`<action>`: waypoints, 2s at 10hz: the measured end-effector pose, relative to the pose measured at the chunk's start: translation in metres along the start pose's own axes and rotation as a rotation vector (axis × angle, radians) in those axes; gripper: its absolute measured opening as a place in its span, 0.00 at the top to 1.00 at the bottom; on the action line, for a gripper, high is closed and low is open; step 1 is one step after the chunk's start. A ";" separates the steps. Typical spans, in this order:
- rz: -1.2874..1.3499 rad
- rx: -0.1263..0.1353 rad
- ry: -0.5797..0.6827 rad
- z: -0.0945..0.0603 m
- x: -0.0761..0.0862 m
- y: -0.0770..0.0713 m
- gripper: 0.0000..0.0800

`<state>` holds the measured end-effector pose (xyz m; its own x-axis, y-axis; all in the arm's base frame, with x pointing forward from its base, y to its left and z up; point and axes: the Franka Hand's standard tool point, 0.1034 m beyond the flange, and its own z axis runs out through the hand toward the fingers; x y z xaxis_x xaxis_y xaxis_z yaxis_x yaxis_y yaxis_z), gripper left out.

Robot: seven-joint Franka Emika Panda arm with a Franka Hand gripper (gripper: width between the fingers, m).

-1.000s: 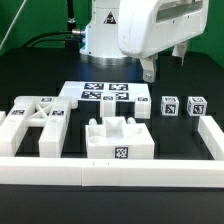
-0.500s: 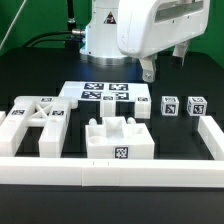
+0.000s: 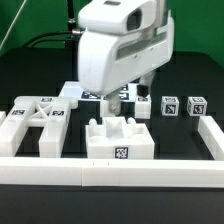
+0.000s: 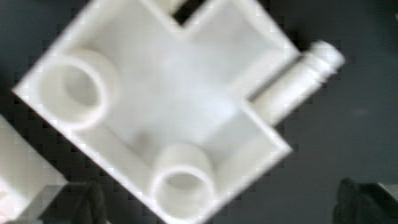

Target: Assemble chair

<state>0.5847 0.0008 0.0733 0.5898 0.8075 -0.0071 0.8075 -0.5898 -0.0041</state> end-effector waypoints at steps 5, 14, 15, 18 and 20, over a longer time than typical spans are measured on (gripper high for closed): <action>0.235 0.009 -0.002 0.005 0.001 -0.004 0.19; 0.775 0.042 0.008 0.057 0.012 -0.012 0.19; 0.771 0.042 0.008 0.060 0.014 -0.015 0.19; 0.763 0.042 0.009 0.062 0.014 -0.016 0.51; 0.763 0.042 0.009 0.062 0.014 -0.016 0.74</action>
Offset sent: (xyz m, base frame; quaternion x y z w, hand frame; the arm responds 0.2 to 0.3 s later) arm 0.0000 0.0000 0.0000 0.0000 0.0000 0.1296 0.9916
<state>0.5791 0.0215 0.0114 0.9843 0.1761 -0.0155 0.1754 -0.9837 -0.0393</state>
